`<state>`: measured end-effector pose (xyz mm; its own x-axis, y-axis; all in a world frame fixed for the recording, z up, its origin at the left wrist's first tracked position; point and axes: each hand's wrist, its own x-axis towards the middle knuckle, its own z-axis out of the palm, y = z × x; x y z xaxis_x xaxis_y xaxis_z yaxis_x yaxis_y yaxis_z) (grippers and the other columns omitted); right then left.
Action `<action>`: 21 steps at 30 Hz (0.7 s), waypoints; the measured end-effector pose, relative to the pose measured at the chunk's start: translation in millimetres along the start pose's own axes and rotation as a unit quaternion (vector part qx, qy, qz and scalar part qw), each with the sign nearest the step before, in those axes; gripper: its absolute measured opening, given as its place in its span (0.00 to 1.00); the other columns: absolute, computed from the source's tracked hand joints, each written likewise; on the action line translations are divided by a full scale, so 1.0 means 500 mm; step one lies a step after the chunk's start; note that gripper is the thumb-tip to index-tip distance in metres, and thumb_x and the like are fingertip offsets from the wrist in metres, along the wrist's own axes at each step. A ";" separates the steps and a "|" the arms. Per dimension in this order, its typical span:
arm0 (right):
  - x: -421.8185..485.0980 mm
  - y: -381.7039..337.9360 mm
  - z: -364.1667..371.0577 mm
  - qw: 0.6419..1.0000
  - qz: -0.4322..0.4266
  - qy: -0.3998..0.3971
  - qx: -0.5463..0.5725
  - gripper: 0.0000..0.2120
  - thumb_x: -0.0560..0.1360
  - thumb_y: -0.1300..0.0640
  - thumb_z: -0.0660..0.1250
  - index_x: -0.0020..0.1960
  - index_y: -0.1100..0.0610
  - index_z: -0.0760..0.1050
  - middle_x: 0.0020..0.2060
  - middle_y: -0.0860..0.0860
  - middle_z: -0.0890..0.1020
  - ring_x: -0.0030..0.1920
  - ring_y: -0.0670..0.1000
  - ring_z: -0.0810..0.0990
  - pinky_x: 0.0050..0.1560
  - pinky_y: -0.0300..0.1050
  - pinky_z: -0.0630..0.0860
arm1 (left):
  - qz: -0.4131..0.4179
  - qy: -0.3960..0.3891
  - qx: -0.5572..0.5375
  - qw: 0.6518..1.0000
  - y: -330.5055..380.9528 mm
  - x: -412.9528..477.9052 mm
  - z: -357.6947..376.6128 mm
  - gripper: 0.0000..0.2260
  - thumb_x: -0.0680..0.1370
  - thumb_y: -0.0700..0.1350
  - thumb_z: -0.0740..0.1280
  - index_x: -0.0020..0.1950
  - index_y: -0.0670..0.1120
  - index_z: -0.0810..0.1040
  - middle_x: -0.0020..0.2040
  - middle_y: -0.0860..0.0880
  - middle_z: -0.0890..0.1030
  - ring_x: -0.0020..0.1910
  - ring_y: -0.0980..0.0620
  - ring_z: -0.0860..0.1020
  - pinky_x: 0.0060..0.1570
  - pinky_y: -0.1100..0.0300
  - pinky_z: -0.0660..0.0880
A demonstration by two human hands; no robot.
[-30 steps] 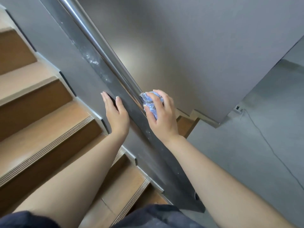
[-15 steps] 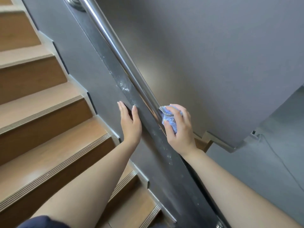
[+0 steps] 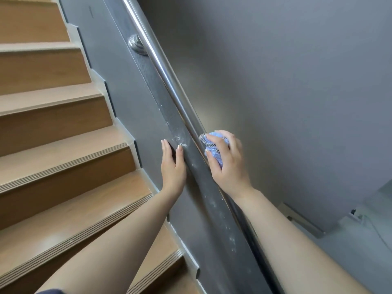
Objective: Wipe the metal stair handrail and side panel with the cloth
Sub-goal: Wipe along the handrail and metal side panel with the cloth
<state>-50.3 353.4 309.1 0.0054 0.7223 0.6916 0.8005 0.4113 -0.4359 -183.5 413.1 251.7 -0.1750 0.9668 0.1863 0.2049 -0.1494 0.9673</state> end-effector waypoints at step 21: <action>0.312 -0.054 0.094 0.993 -0.120 -0.002 0.017 0.15 0.75 0.61 0.66 0.60 0.52 0.79 0.63 0.56 0.75 0.54 0.63 0.72 0.53 0.53 0.75 | 0.018 0.053 0.047 0.997 0.131 0.232 -0.082 0.12 0.83 0.47 0.51 0.52 0.49 0.74 0.53 0.51 0.79 0.53 0.54 0.77 0.61 0.55 0.67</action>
<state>-99.4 480.9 401.7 -0.1851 0.6040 0.7752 0.7583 0.5895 -0.2782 -229.9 506.8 343.6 -0.2657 0.9328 0.2434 0.3012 -0.1595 0.9401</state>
